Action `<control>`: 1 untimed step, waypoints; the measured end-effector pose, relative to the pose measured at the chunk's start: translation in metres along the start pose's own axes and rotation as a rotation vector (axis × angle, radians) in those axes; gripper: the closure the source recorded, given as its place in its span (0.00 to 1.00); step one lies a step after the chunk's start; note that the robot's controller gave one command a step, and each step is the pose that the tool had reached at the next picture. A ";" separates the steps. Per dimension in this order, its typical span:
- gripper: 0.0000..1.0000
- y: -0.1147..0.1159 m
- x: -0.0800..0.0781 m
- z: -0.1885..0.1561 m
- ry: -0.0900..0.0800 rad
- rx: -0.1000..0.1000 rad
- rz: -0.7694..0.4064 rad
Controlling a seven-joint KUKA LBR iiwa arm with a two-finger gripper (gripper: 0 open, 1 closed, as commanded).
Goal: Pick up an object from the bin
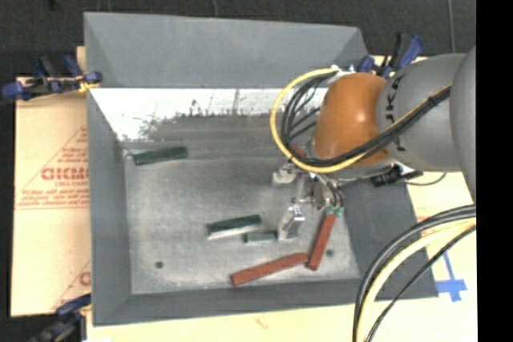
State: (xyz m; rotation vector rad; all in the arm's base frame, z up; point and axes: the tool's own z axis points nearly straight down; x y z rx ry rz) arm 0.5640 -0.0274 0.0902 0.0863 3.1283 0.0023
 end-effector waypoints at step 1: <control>0.00 0.000 0.001 0.000 0.000 0.000 0.002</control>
Offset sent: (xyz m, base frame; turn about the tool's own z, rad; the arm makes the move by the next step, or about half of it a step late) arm -0.0184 -0.0131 -0.0202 -0.2209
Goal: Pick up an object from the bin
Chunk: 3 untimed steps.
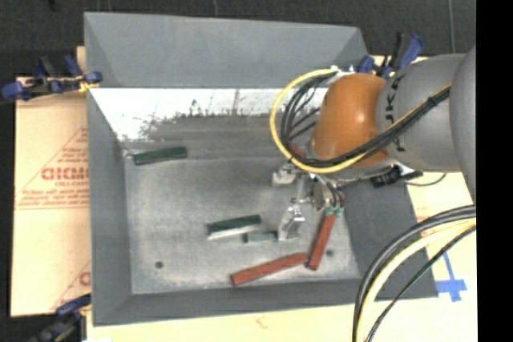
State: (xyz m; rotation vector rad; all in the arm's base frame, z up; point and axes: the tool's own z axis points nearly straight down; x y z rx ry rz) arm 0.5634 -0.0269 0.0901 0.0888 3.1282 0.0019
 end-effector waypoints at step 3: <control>1.00 0.055 -0.002 0.011 0.014 0.005 -0.003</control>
Offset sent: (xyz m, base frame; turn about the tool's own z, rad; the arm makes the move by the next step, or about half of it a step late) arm 0.0018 0.0584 -0.0201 -0.0011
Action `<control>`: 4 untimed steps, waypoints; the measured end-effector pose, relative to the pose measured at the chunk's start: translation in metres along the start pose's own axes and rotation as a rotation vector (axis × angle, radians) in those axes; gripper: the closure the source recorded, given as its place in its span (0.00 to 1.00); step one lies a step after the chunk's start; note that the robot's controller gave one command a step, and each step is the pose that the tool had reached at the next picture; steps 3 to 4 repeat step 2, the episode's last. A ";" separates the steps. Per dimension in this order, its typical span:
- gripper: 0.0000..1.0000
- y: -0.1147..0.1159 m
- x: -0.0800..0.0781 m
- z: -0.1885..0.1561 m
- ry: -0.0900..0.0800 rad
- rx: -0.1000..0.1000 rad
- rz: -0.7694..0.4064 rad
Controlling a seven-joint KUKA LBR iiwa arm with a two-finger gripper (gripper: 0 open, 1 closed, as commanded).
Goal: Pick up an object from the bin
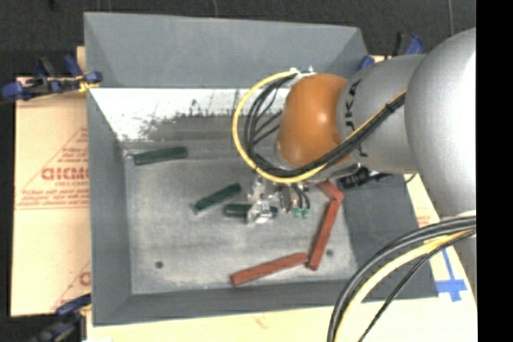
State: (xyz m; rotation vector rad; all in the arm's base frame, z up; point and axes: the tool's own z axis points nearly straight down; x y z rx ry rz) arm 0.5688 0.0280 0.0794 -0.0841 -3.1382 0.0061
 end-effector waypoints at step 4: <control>1.00 -0.040 -0.032 -0.140 -0.008 -0.002 -0.249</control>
Offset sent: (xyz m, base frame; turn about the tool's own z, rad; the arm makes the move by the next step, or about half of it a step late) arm 0.0290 -0.0389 0.1393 -0.2507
